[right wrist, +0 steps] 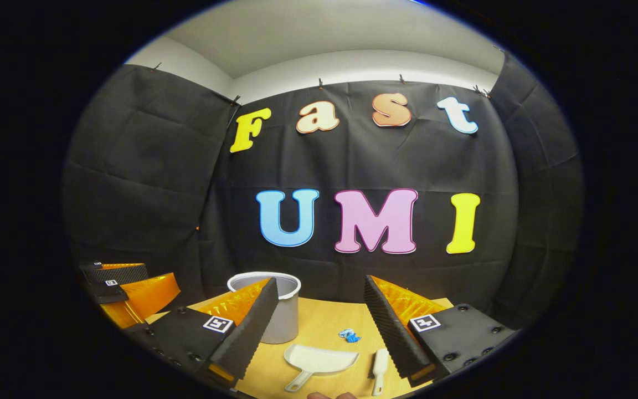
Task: Pick up the small broom and dustpan from the desktop, sweep the trash into the dustpan with the broom, and then empty the trash into the garbage bin.
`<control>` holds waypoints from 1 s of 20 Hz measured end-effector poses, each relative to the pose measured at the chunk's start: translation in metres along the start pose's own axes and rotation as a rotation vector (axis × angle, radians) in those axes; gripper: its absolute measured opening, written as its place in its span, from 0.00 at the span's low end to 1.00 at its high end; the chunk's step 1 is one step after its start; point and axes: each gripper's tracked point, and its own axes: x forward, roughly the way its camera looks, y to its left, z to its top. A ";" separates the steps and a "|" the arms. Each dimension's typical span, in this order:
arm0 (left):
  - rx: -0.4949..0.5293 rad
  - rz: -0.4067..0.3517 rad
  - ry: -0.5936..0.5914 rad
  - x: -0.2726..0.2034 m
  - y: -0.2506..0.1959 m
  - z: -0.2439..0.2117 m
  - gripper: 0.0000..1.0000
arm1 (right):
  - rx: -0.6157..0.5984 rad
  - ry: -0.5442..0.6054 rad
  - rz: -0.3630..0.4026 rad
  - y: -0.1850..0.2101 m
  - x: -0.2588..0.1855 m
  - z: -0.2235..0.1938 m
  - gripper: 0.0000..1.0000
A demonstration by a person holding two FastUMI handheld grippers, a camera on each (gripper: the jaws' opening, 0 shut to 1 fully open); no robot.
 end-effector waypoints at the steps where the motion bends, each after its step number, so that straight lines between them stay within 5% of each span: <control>1: 0.003 -0.007 -0.003 0.003 -0.003 0.000 0.79 | -0.003 0.000 -0.006 -0.002 0.000 0.000 1.00; 20: -0.010 -0.081 0.046 0.038 -0.005 -0.010 0.79 | -0.041 -0.012 -0.100 -0.033 0.014 -0.001 0.96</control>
